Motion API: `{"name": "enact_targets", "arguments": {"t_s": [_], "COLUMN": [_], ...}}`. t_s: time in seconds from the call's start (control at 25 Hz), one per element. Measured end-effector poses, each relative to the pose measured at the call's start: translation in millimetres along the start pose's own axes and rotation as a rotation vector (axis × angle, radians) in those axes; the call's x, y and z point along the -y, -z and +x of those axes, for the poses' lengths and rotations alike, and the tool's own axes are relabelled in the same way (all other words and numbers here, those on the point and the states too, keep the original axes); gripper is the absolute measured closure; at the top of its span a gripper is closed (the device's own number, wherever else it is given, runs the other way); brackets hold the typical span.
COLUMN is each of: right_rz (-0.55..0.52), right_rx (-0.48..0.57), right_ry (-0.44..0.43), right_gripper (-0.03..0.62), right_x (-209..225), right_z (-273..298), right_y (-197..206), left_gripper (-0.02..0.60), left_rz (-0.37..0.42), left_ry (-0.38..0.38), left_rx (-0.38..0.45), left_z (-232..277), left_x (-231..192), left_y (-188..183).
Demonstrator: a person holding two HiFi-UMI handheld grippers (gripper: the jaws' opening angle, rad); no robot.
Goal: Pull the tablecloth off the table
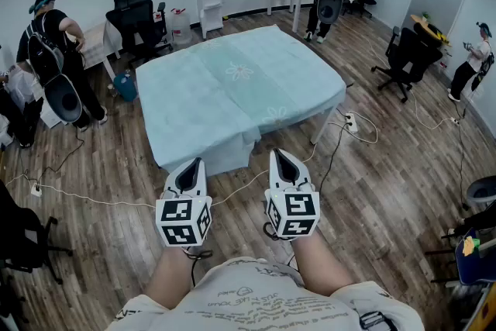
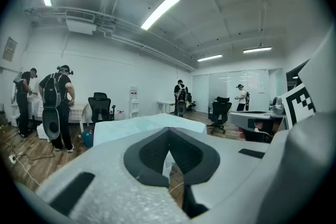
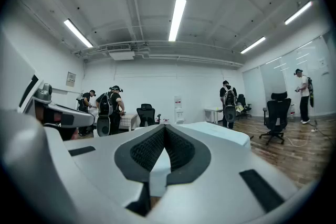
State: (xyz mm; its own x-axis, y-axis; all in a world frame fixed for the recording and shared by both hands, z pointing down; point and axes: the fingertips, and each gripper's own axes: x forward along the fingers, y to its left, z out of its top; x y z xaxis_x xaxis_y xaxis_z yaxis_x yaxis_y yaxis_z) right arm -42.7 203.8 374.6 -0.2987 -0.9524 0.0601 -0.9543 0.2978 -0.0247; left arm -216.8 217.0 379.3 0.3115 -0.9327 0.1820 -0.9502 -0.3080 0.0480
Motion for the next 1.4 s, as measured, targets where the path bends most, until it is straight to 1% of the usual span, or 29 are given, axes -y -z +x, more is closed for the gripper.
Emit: {"name": "enact_targets", "arguments": {"t_s": [0.16, 0.4, 0.68, 0.92, 1.08, 1.4], "right_rz": [0.001, 0.017, -0.015, -0.013, -0.008, -0.02], "right_rx": [0.004, -0.008, -0.01, -0.018, -0.018, -0.029], "right_ry": [-0.011, -0.069, -0.11, -0.088, -0.061, -0.031], "right_gripper": [0.582, 0.58, 0.581, 0.58, 0.58, 0.581], "right_x": [7, 12, 34, 54, 64, 80], "right_z": [-2, 1, -6, -7, -7, 2], "right_y": [1, 2, 7, 8, 11, 20], "left_gripper": [0.569, 0.569, 0.569, 0.569, 0.569, 0.569], "left_rz": [-0.028, -0.038, -0.053, -0.06, -0.054, -0.077], "left_ry": [0.004, 0.002, 0.003, 0.019, 0.032, 0.078], "left_rx": [-0.01, -0.017, -0.015, -0.036, -0.034, -0.03], "left_z": [6, 16, 35, 47, 54, 80], "left_x": [8, 21, 52, 65, 69, 78], "left_y": [2, 3, 5, 8, 8, 12]}}
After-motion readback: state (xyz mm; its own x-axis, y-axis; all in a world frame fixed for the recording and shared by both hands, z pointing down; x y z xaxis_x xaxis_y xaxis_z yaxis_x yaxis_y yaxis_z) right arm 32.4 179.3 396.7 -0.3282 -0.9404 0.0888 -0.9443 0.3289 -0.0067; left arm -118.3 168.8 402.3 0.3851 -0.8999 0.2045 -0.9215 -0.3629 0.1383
